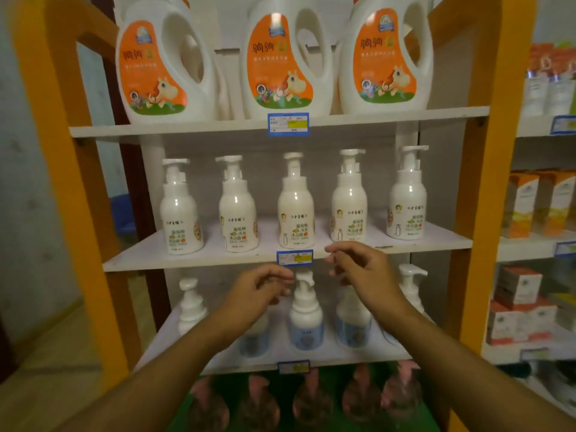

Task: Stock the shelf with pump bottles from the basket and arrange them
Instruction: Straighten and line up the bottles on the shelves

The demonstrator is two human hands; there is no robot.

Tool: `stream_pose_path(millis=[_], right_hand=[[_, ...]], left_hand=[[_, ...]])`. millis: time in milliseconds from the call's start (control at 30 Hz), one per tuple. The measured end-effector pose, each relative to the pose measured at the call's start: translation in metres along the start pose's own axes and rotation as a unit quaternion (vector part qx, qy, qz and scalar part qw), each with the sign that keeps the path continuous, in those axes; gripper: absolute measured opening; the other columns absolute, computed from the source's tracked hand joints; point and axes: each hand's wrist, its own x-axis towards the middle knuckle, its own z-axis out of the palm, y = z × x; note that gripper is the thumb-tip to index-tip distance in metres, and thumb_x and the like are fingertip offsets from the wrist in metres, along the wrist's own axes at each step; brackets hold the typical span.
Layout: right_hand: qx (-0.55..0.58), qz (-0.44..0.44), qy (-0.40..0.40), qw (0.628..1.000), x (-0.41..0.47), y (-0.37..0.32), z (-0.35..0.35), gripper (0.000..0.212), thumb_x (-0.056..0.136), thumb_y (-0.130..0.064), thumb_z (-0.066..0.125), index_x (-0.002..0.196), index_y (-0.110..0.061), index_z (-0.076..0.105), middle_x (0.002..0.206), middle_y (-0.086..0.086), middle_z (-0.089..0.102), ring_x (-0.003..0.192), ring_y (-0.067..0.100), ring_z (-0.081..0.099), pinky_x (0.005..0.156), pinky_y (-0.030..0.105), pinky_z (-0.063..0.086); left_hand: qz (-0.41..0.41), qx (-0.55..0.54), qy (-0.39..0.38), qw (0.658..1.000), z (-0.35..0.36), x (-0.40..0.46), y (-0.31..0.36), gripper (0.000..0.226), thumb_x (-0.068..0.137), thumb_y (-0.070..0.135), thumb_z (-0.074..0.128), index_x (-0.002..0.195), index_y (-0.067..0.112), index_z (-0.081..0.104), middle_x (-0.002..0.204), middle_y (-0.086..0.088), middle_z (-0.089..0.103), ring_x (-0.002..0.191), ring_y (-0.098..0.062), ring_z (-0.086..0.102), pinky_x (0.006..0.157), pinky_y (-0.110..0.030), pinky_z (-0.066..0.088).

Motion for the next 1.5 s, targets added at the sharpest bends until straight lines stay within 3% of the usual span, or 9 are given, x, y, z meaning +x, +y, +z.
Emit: stream_pose_path(millis=[100, 233, 333, 433, 633, 933, 1200, 1367, 1500], right_hand=[[-0.025, 0.036, -0.014, 0.999, -0.015, 0.042, 0.001, 0.024, 0.093, -0.006, 0.052, 0.09, -0.023, 0.069, 0.084, 0.0, 0.072, 0.07, 0.014, 0.065, 0.061, 0.024, 0.053], [-0.037, 0.082, -0.044, 0.995, -0.023, 0.094, 0.005, 0.018, 0.093, -0.015, 0.055, 0.101, -0.027, 0.065, 0.104, -0.003, 0.069, 0.092, 0.018, 0.067, 0.069, 0.026, 0.055], [-0.036, 0.117, -0.069, 0.99, -0.024, 0.116, 0.013, 0.021, 0.093, -0.02, 0.055, 0.111, -0.032, 0.057, 0.115, -0.009, 0.061, 0.105, 0.014, 0.06, 0.086, 0.036, 0.056], [-0.047, 0.125, -0.097, 0.986, -0.026, 0.133, 0.019, 0.03, 0.092, -0.02, 0.056, 0.112, -0.041, 0.049, 0.114, -0.015, 0.056, 0.107, 0.009, 0.056, 0.095, 0.038, 0.051], [-0.065, 0.102, -0.139, 0.983, -0.034, 0.151, 0.027, 0.043, 0.085, -0.031, 0.061, 0.123, -0.044, 0.046, 0.127, -0.016, 0.054, 0.116, 0.005, 0.052, 0.095, 0.033, 0.05], [-0.07, 0.106, -0.143, 0.982, -0.037, 0.156, 0.026, 0.053, 0.093, -0.013, 0.053, 0.139, -0.033, 0.04, 0.14, -0.01, 0.047, 0.122, 0.008, 0.051, 0.093, 0.027, 0.051], [-0.078, 0.113, -0.162, 0.977, -0.039, 0.153, 0.024, 0.058, 0.092, -0.011, 0.051, 0.141, -0.038, 0.036, 0.142, -0.01, 0.045, 0.125, 0.013, 0.05, 0.093, 0.029, 0.051], [-0.093, 0.088, -0.124, 0.984, -0.046, 0.134, 0.019, 0.044, 0.093, -0.007, 0.05, 0.121, -0.041, 0.045, 0.114, -0.025, 0.051, 0.099, -0.004, 0.054, 0.069, 0.004, 0.046], [-0.131, 0.065, -0.088, 0.985, -0.058, 0.129, 0.014, 0.021, 0.093, -0.013, 0.054, 0.107, -0.025, 0.064, 0.11, -0.012, 0.063, 0.1, 0.002, 0.058, 0.069, 0.008, 0.047]], left_hand=[[-0.051, 0.037, -0.068, 0.996, 0.017, -0.008, -0.045, 0.025, 0.09, 0.008, 0.057, 0.11, 0.023, 0.061, 0.109, 0.01, 0.065, 0.102, -0.008, 0.061, 0.079, -0.015, 0.053], [-0.105, 0.044, -0.079, 0.99, 0.032, -0.008, -0.088, 0.04, 0.089, 0.002, 0.055, 0.118, 0.027, 0.046, 0.126, 0.006, 0.049, 0.117, -0.016, 0.052, 0.098, -0.03, 0.048], [-0.12, 0.033, -0.077, 0.989, 0.038, -0.005, -0.104, 0.047, 0.091, 0.002, 0.053, 0.131, 0.022, 0.038, 0.136, 0.0, 0.04, 0.115, -0.014, 0.049, 0.089, -0.024, 0.048], [-0.135, 0.033, -0.078, 0.987, 0.045, 0.001, -0.117, 0.056, 0.09, 0.006, 0.055, 0.139, 0.02, 0.034, 0.144, 0.002, 0.037, 0.129, -0.018, 0.042, 0.096, -0.029, 0.045], [-0.102, -0.041, -0.058, 0.992, 0.058, 0.001, -0.129, 0.058, 0.089, 0.004, 0.056, 0.139, 0.024, 0.033, 0.138, 0.004, 0.046, 0.127, -0.016, 0.047, 0.08, -0.017, 0.054], [-0.109, -0.079, -0.071, 0.988, 0.053, -0.005, -0.128, 0.059, 0.09, 0.001, 0.054, 0.129, 0.039, 0.031, 0.135, 0.013, 0.039, 0.129, -0.012, 0.039, 0.1, -0.036, 0.047], [-0.103, -0.063, -0.072, 0.99, 0.052, -0.008, -0.129, 0.068, 0.09, 0.0, 0.055, 0.143, 0.028, 0.024, 0.148, 0.007, 0.032, 0.126, -0.012, 0.042, 0.092, -0.027, 0.05], [-0.102, -0.027, -0.05, 0.993, 0.049, -0.015, -0.126, 0.062, 0.089, -0.003, 0.054, 0.138, 0.029, 0.033, 0.132, 0.012, 0.039, 0.112, -0.008, 0.052, 0.082, -0.021, 0.052], [-0.077, -0.006, 0.004, 0.997, 0.044, -0.028, -0.123, 0.034, 0.088, 0.001, 0.054, 0.109, 0.028, 0.057, 0.111, 0.01, 0.059, 0.095, -0.008, 0.061, 0.066, -0.016, 0.054]])
